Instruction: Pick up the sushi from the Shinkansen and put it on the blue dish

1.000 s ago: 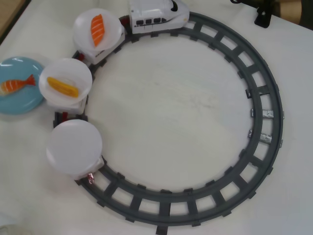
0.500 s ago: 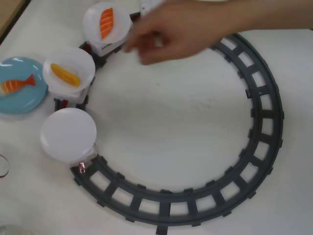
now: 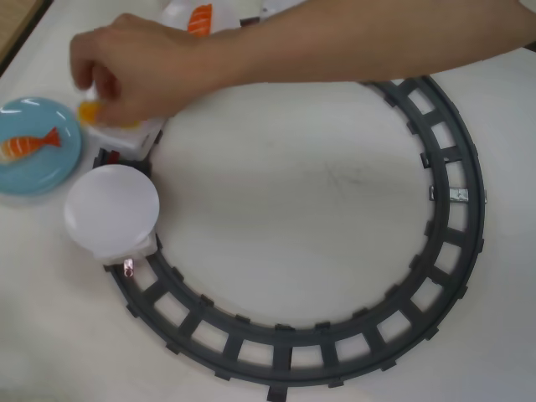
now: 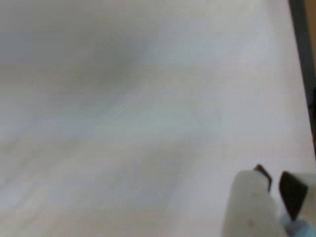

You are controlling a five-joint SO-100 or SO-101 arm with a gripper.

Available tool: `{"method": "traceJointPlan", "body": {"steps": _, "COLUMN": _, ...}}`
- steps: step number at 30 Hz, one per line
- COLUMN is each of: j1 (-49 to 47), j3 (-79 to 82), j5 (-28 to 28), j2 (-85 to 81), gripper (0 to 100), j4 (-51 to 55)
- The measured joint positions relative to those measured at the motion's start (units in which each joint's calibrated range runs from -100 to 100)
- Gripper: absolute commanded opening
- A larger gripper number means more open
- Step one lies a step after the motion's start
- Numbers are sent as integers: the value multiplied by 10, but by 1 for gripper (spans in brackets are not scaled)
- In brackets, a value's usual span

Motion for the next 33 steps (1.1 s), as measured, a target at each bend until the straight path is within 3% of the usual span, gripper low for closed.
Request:
{"method": "traceJointPlan", "body": {"steps": 5, "j1": -34, "j3": -5, "j5": -2, "j2": 0, "gripper": 4, "j4": 21}}
{"method": "traceJointPlan", "body": {"steps": 33, "j1": -30, "j3": -5, "j5": -2, "j2": 0, "gripper": 4, "j4": 23}}
